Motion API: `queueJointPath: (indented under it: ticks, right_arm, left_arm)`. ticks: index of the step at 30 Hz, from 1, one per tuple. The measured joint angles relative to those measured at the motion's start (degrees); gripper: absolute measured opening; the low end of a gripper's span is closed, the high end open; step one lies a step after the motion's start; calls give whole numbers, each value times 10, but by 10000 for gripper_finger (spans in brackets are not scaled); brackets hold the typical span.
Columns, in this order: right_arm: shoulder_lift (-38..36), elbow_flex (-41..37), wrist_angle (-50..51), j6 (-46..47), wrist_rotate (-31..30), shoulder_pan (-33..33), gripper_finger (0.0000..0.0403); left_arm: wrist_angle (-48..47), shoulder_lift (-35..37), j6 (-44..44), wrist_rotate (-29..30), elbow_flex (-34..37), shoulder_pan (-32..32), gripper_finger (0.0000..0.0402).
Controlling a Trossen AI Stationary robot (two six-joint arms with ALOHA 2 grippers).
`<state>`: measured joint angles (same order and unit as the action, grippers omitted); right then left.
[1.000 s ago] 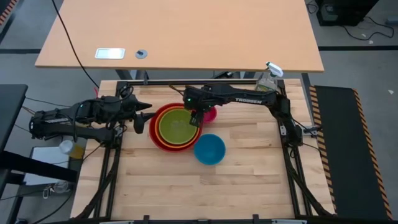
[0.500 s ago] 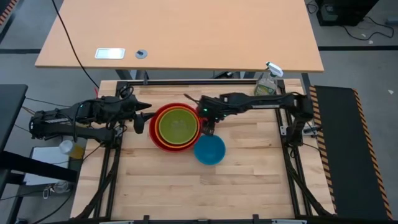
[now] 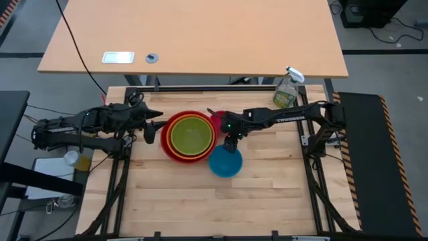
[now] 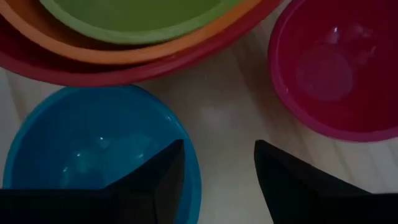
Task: Nest bowls inside each other
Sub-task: Stack the blue bowl on top of the green bowl
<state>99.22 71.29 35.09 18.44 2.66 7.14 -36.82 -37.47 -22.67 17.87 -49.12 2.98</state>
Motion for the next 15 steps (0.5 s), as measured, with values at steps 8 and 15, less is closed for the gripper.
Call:
queueJointPath:
  ticks: [8,15]
  right_arm:
    - [0,-21,-1,-45,10,-22,201]
    - [1,-79,-45,-7,7,-36,201]
  left_arm:
    - [-6,0,8,5,0,0,244]
    - [-5,0,8,5,0,0,244]
